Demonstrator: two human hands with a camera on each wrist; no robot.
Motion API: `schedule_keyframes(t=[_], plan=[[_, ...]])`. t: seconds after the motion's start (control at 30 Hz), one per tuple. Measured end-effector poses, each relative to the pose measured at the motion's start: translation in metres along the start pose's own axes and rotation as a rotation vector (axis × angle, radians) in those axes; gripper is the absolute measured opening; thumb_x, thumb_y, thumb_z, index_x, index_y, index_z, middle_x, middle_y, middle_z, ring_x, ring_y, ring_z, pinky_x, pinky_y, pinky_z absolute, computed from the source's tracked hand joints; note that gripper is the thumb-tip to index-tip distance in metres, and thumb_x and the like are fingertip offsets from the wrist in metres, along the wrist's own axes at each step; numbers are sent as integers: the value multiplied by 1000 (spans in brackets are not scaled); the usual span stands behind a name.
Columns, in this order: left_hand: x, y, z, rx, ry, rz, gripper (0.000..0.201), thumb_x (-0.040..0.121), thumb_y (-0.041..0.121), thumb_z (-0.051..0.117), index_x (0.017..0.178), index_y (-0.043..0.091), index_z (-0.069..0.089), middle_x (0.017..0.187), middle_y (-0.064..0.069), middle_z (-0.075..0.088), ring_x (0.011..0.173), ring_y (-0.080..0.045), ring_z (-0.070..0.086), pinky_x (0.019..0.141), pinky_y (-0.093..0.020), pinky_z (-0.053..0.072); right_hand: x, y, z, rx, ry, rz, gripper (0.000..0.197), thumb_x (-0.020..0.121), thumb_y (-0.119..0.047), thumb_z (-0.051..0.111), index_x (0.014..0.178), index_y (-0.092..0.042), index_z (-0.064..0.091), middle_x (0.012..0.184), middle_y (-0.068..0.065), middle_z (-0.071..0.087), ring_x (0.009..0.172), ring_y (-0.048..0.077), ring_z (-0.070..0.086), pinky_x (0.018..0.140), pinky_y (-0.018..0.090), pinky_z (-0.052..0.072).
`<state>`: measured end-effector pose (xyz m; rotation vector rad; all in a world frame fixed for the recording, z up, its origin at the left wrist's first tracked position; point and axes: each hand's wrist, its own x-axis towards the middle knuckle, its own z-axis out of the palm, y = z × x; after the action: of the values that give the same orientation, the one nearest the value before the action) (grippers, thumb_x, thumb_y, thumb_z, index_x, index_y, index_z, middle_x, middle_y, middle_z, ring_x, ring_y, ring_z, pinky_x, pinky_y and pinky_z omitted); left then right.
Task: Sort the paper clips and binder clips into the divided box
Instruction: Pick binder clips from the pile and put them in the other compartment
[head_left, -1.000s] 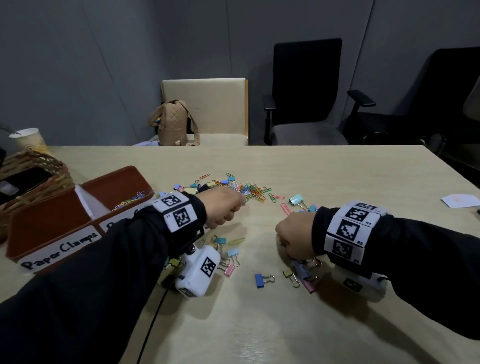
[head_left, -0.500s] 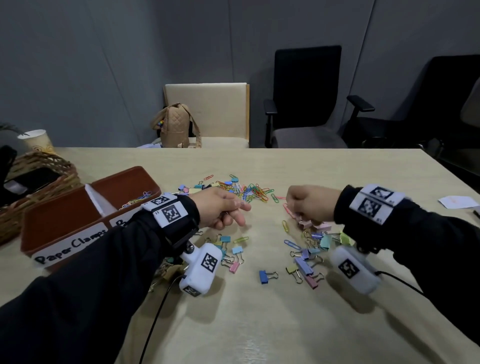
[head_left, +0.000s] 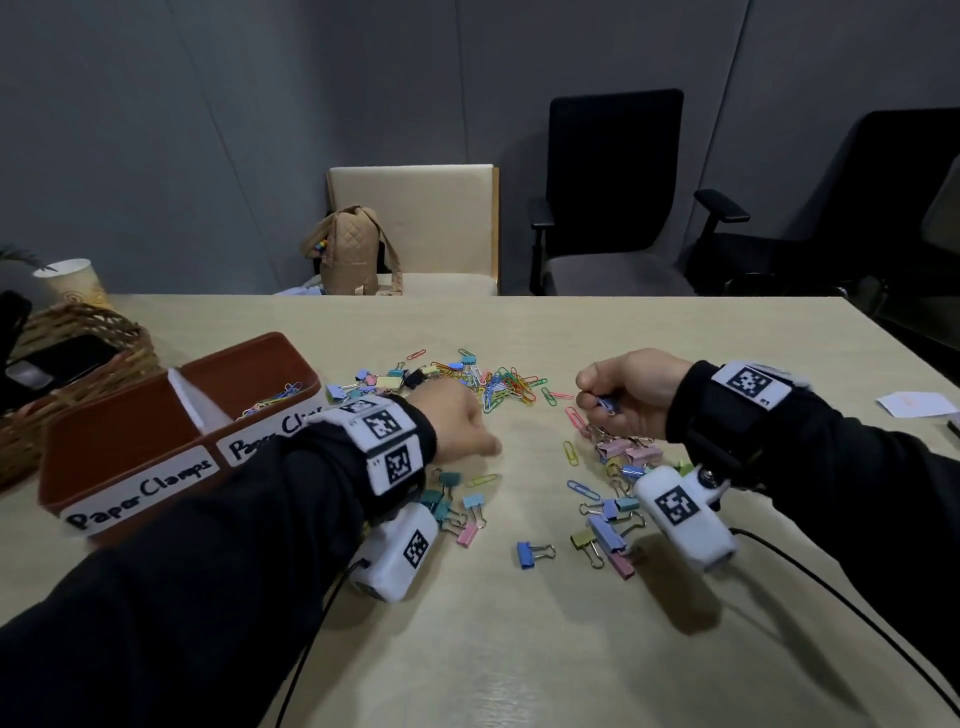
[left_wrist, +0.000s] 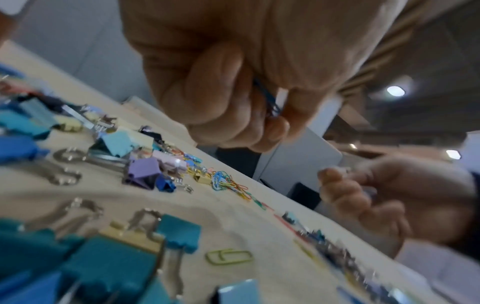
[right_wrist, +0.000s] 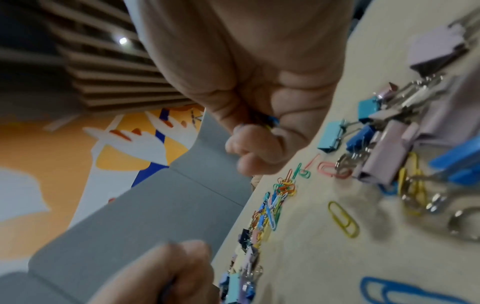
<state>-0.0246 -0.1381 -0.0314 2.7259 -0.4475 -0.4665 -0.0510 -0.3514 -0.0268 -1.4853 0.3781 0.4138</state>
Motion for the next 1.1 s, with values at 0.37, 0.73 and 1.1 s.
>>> schedule_keyframes(t=[0.37, 0.73, 1.1], plan=[[19, 3, 17, 398, -91, 50, 24, 76, 30, 74, 86, 9, 73, 89, -6, 73, 83, -21, 70, 76, -36, 59, -4, 18, 24, -1531, 22, -89, 45, 68, -48, 80, 77, -6, 68, 69, 4, 59, 63, 19, 51, 59, 29, 43], [22, -2, 20, 368, -196, 60, 38, 83, 31, 66, 57, 14, 44, 74, -2, 51, 64, -20, 44, 56, -28, 35, 4, 31, 41, -1596, -56, -51, 31, 75, -25, 75, 96, -2, 73, 82, 7, 68, 72, 17, 57, 62, 28, 46], [22, 23, 6, 134, -73, 159, 34, 101, 33, 39, 73, 14, 46, 66, 3, 49, 62, -14, 45, 59, -27, 35, -10, -14, -7, -830, 261, -105, 22, 94, -11, 37, 74, -10, 44, 65, 6, 44, 49, 16, 34, 43, 21, 28]])
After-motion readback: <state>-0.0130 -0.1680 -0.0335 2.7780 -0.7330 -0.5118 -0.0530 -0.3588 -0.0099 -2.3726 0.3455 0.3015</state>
